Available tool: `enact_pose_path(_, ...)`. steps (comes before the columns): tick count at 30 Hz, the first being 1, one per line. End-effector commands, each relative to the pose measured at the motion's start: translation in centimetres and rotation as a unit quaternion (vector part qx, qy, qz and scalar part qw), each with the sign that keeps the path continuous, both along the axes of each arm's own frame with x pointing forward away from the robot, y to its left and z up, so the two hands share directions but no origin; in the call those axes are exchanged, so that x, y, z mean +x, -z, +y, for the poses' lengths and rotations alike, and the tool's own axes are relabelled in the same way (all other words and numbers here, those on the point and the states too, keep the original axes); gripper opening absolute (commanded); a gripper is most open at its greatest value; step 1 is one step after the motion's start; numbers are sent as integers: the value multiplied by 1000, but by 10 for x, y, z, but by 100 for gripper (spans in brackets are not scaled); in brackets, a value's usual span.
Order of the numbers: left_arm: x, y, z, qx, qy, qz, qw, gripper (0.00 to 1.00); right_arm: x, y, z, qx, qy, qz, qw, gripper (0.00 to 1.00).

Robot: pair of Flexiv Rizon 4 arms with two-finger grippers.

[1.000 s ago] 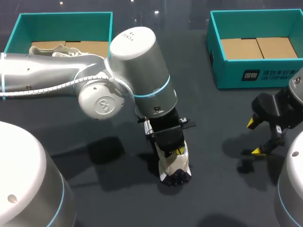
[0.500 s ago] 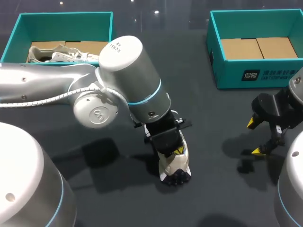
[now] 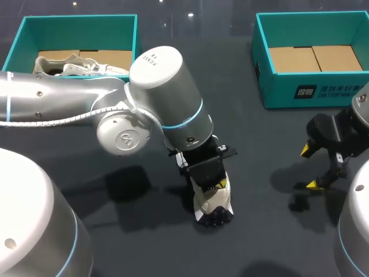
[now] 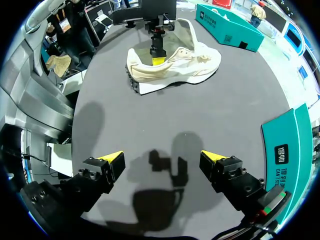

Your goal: Take the shoe out of the shoebox, open the shoe tongue, remove and reinsert the insole, then place the shoe into the shoebox

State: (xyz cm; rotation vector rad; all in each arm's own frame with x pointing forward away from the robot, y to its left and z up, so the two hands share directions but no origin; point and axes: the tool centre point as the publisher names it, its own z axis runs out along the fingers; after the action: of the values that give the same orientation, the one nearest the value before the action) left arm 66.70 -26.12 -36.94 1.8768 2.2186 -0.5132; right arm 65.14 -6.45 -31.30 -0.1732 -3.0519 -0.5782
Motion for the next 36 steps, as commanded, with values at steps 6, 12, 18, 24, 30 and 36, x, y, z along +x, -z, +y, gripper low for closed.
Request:
enact_pose_path(6,-5,-7,2,-22,-10,-19,1000,0,-2,0,0,-1,0,-1,1000,100)
enact_pose_path(12,1,6,-12,-6,-10,-13,1000,0,-2,0,0,-1,0,-1,1000,100)
enact_pose_path(18,3,26,-16,23,-5,2,1000,0,-2,0,0,-1,0,-1,1000,100)
enact_pose_path(24,0,32,-3,44,-1,7,999,0,-2,0,0,-1,0,-1,1000,100)
enact_pose_path(30,-9,8,16,16,2,-18,1000,0,-2,0,0,-1,0,-1,1000,100)
enact_pose_path(36,-7,1,3,-2,7,-24,1000,0,-2,0,0,-1,0,-1,1000,100)
